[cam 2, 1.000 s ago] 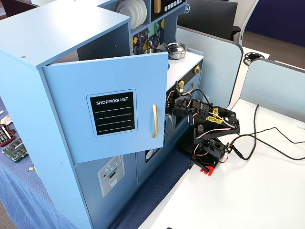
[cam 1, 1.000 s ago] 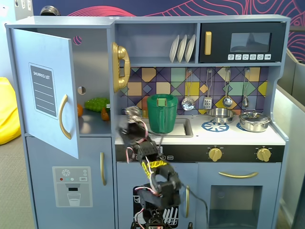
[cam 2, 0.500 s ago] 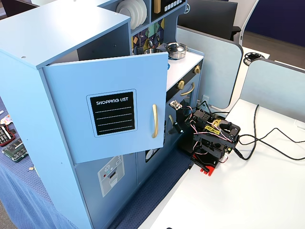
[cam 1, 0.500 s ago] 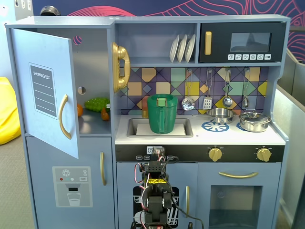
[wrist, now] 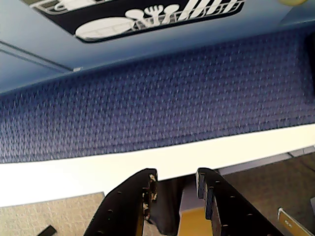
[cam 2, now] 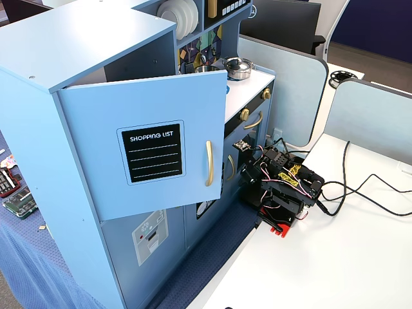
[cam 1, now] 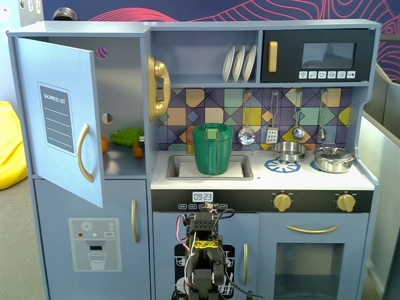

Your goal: Open the left cabinet door

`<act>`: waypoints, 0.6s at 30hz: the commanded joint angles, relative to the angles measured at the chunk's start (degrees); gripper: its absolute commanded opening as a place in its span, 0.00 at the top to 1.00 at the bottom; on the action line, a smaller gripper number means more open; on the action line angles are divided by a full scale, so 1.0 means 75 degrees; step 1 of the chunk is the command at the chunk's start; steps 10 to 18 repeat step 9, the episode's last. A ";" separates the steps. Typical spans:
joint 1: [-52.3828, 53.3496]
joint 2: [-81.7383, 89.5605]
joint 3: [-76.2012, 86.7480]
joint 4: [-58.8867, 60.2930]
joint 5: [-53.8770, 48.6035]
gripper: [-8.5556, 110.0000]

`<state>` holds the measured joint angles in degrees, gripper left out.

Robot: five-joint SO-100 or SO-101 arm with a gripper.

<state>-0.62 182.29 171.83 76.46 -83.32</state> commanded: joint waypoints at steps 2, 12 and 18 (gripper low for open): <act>0.0117 -0.0023 -0.0023 0.1453 -0.0012 0.93; 0.0199 -0.0023 -0.0023 0.1406 0.0270 0.92; 0.0199 -0.0023 -0.0023 0.1406 0.0270 0.92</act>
